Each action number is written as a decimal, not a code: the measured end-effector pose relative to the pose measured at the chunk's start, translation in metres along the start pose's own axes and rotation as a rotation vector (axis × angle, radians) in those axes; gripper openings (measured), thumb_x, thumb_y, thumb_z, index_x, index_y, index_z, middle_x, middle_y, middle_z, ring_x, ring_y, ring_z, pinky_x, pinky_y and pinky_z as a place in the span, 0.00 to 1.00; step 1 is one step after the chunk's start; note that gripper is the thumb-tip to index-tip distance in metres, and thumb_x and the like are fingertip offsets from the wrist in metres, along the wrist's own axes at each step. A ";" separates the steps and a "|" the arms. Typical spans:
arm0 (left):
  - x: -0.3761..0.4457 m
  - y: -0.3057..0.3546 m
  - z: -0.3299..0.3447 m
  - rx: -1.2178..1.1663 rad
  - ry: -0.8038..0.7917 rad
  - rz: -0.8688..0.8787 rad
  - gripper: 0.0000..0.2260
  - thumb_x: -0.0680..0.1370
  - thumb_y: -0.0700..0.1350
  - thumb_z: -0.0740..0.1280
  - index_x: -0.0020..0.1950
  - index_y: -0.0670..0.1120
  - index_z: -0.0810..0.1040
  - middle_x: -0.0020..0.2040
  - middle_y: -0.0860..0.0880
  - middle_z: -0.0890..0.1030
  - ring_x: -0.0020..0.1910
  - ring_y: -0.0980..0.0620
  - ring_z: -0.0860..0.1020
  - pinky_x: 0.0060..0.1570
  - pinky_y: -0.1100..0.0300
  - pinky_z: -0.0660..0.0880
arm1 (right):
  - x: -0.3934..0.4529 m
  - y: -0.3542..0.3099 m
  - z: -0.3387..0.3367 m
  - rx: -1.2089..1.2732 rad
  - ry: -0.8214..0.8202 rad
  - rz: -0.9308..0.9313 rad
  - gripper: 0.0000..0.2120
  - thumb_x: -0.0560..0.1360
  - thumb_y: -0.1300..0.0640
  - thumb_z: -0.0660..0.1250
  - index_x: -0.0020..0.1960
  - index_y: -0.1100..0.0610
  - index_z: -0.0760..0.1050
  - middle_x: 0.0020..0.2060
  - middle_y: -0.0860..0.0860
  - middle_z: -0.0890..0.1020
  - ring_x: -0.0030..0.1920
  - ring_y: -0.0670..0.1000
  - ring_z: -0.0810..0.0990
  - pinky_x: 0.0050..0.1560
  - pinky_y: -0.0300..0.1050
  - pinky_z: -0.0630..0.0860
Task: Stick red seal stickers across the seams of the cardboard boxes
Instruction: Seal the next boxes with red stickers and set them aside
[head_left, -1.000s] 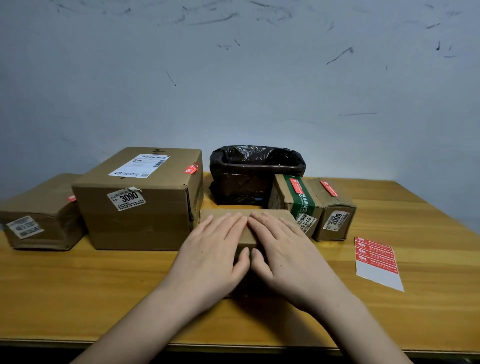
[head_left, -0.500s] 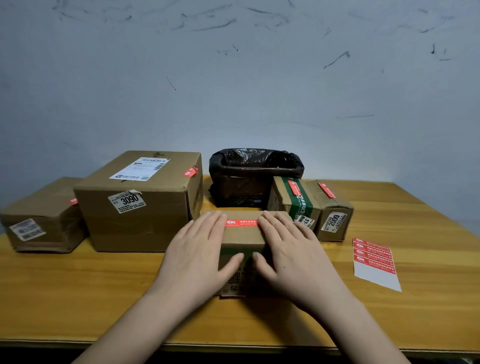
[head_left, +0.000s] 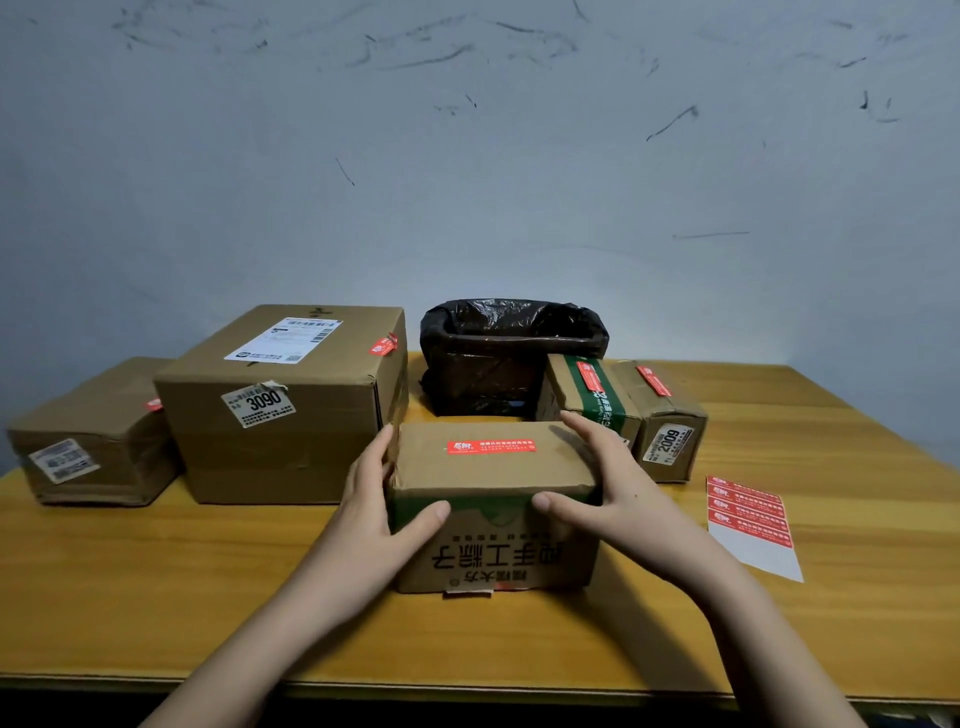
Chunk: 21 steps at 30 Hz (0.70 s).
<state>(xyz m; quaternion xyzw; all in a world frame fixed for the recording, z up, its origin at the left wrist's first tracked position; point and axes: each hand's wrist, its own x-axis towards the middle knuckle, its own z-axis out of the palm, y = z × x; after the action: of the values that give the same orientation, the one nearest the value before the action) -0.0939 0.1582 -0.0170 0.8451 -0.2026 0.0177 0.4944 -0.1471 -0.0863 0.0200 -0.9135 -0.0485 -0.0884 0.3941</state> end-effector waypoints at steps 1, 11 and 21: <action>0.001 -0.003 0.001 -0.069 -0.018 -0.033 0.49 0.63 0.71 0.68 0.75 0.62 0.44 0.76 0.57 0.55 0.73 0.57 0.60 0.71 0.49 0.64 | 0.000 0.002 0.000 0.046 0.002 0.007 0.42 0.70 0.45 0.73 0.76 0.45 0.53 0.70 0.42 0.61 0.66 0.37 0.62 0.68 0.37 0.63; 0.008 -0.019 0.005 -0.280 -0.051 -0.049 0.42 0.56 0.76 0.68 0.65 0.72 0.54 0.72 0.55 0.60 0.71 0.53 0.63 0.69 0.45 0.66 | 0.005 0.015 0.001 0.239 0.044 0.021 0.41 0.61 0.35 0.73 0.70 0.39 0.62 0.63 0.36 0.68 0.65 0.44 0.70 0.67 0.51 0.71; 0.014 -0.009 0.000 -0.423 0.021 -0.102 0.50 0.52 0.72 0.73 0.69 0.57 0.62 0.67 0.51 0.71 0.67 0.52 0.70 0.61 0.52 0.72 | 0.025 -0.001 -0.002 0.418 0.157 0.021 0.31 0.64 0.35 0.68 0.66 0.37 0.65 0.57 0.44 0.77 0.54 0.45 0.81 0.57 0.48 0.78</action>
<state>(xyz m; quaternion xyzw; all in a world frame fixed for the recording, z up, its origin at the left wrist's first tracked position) -0.0776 0.1574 -0.0215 0.7315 -0.1537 -0.0415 0.6630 -0.1231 -0.0866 0.0272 -0.8028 -0.0253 -0.1433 0.5783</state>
